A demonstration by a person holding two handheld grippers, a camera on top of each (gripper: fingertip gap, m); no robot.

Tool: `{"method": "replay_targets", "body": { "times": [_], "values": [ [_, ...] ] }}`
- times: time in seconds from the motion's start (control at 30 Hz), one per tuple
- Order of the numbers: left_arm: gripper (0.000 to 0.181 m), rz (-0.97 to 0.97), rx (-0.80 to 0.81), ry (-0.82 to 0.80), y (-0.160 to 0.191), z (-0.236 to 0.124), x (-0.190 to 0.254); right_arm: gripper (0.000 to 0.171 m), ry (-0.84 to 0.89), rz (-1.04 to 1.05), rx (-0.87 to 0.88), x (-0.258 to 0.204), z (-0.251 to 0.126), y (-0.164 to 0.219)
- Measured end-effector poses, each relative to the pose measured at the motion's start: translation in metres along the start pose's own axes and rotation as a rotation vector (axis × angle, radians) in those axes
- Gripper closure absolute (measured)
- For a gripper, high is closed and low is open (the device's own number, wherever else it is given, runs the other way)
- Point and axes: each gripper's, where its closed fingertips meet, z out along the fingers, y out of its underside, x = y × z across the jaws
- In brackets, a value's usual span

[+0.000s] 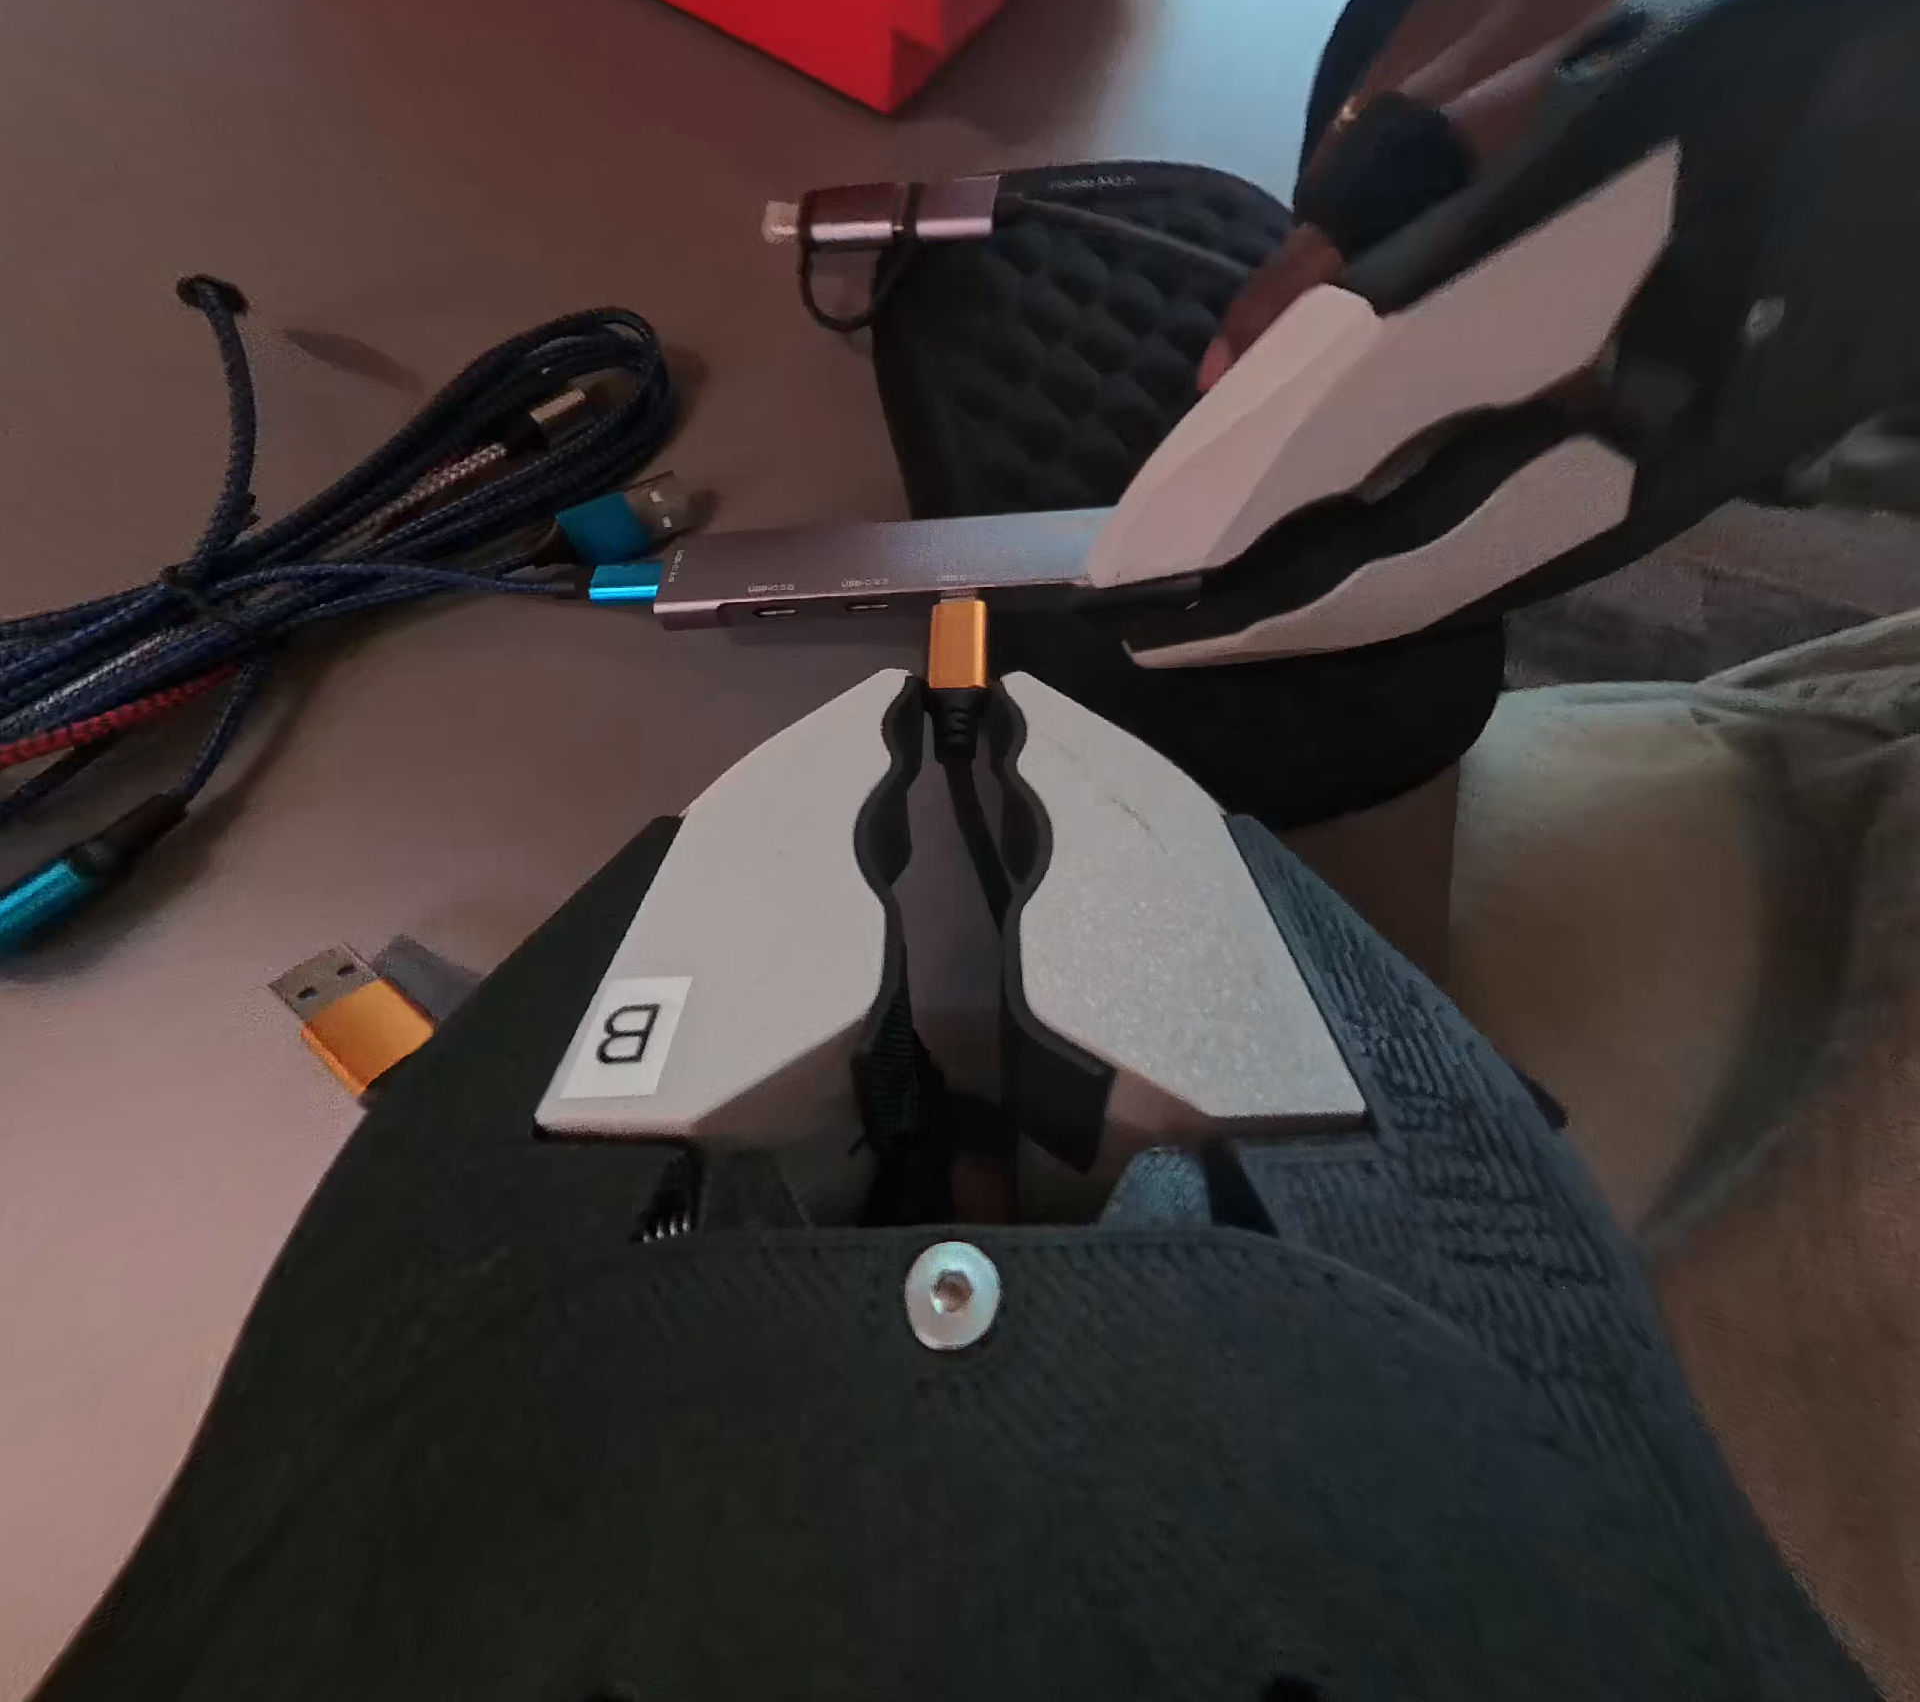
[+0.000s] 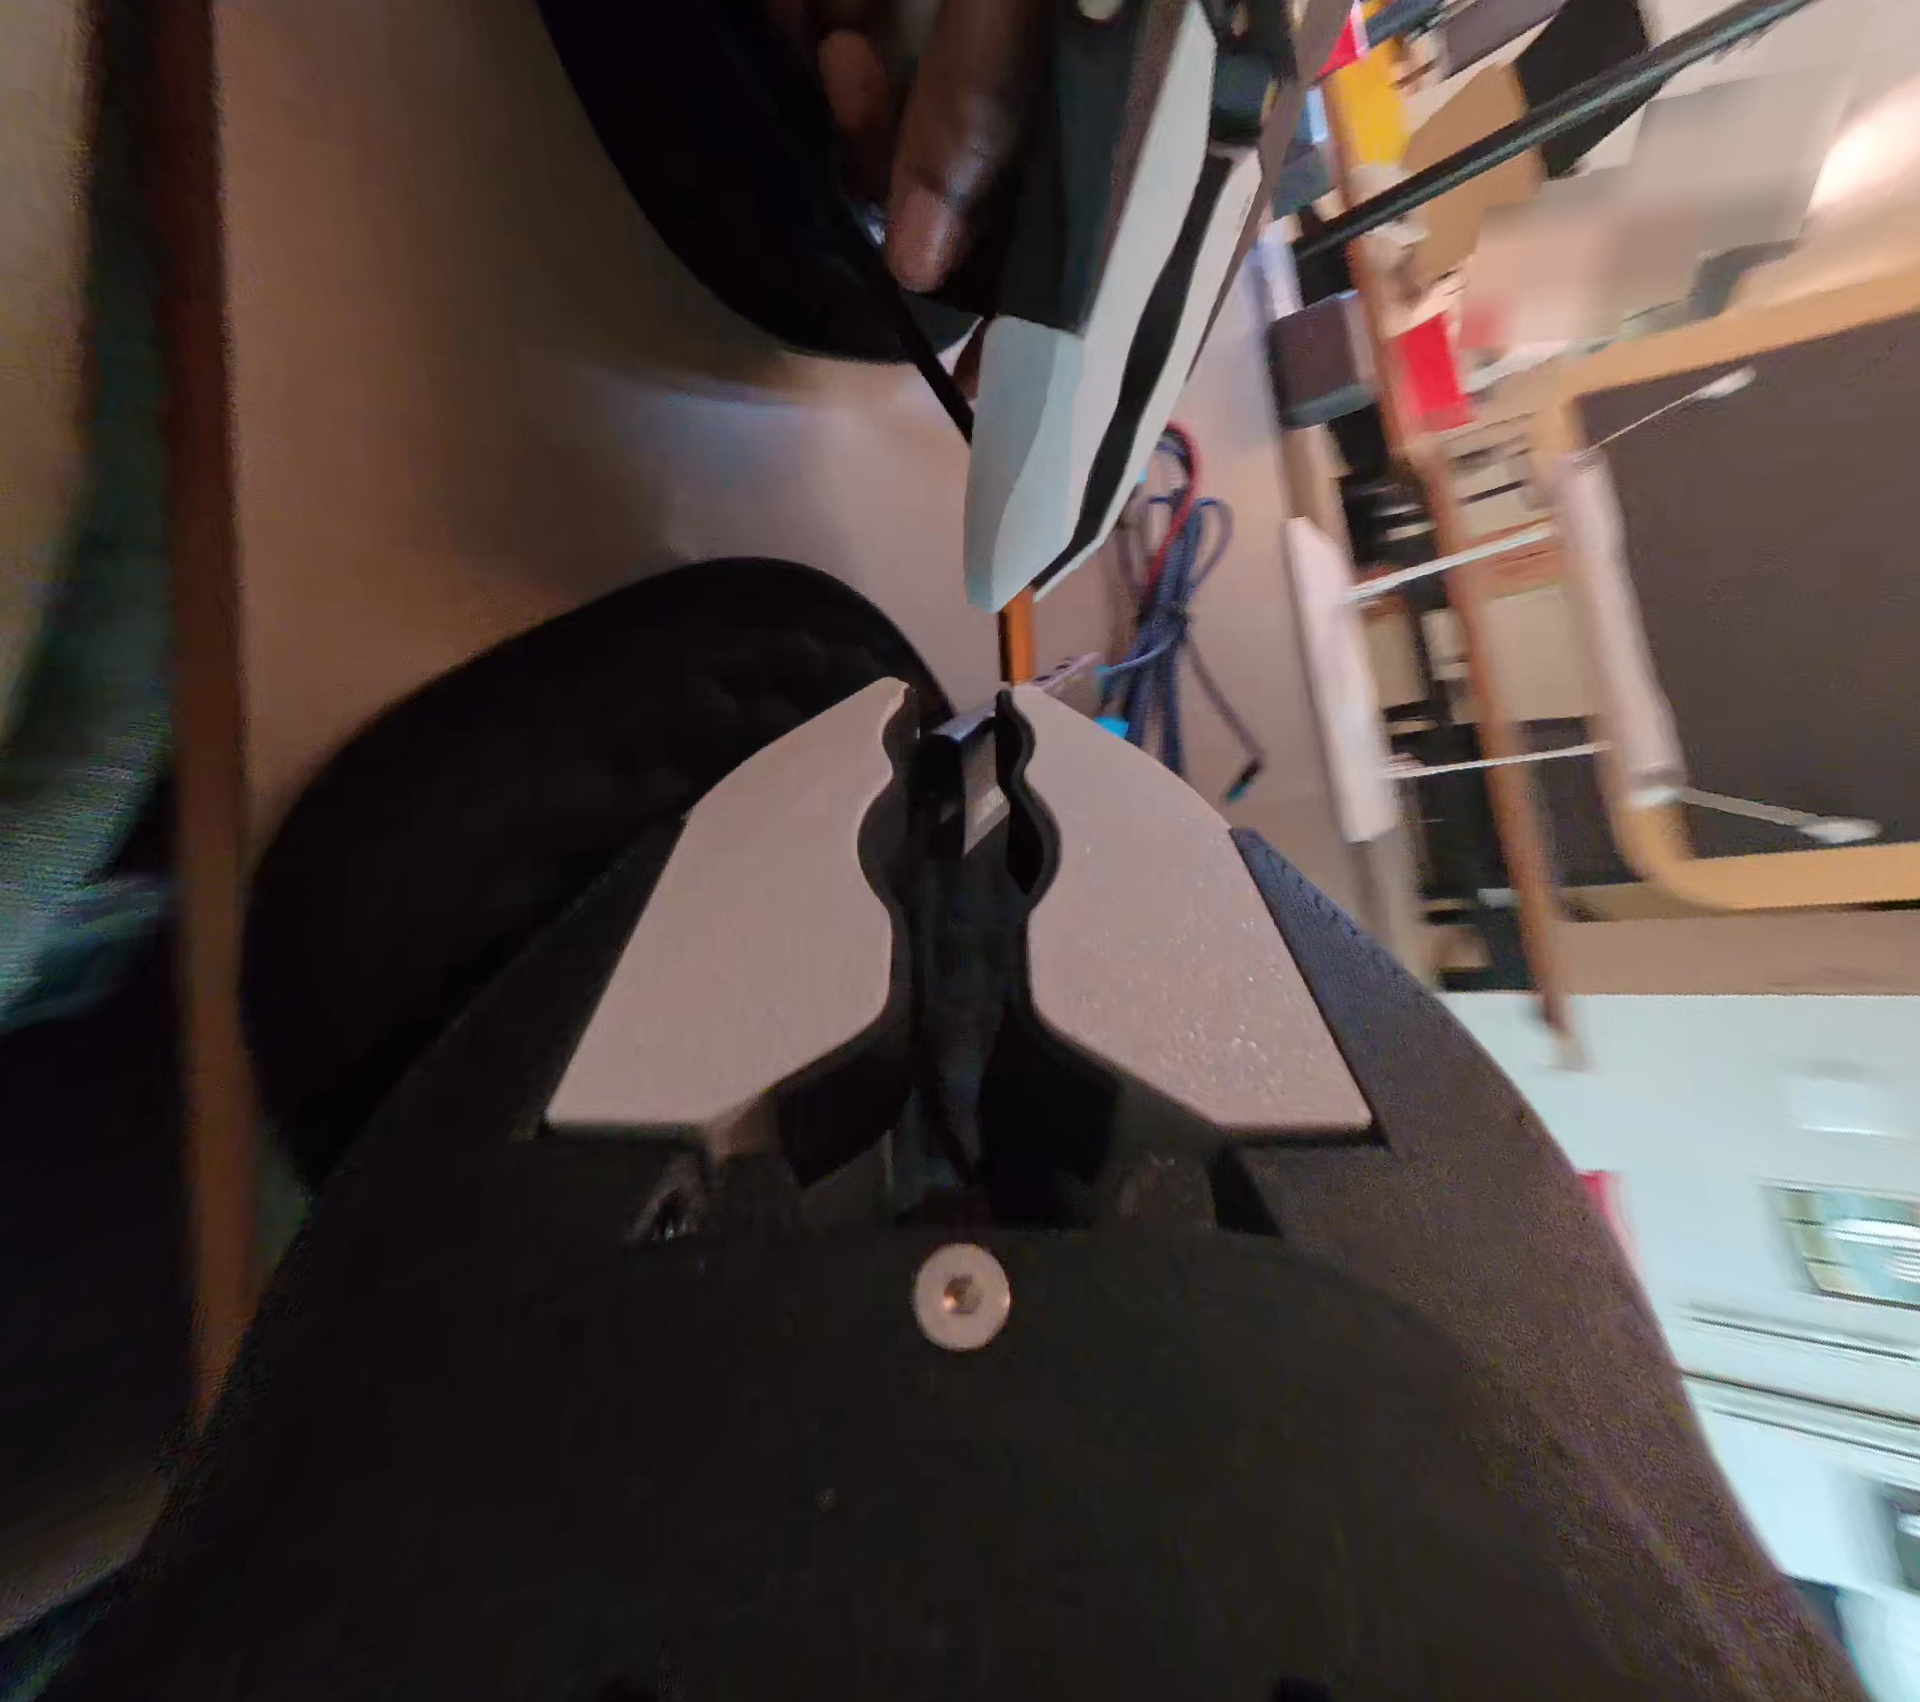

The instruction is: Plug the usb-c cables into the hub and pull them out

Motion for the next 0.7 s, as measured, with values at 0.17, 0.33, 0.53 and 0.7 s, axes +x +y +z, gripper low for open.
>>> {"method": "replay_targets", "body": {
  "times": [0.17, 0.33, 0.53, 0.7],
  "values": [
    [0.169, 0.073, -0.021, -0.035, 0.001, 0.002, 0.004, 0.117, -0.247, 0.641, -0.011, 0.000, -0.015, 0.001],
    [0.169, 0.099, -0.020, -0.062, 0.001, 0.002, 0.004, 0.122, -0.358, 1.044, -0.184, -0.002, -0.007, 0.008],
    [0.169, 0.098, -0.010, -0.070, 0.001, 0.002, 0.003, 0.141, -0.297, 1.125, -0.266, -0.003, 0.006, 0.019],
    [0.169, 0.066, 0.031, -0.052, -0.002, -0.003, 0.002, 0.144, -0.071, 0.848, -0.205, 0.010, 0.009, 0.017]
  ]
}}
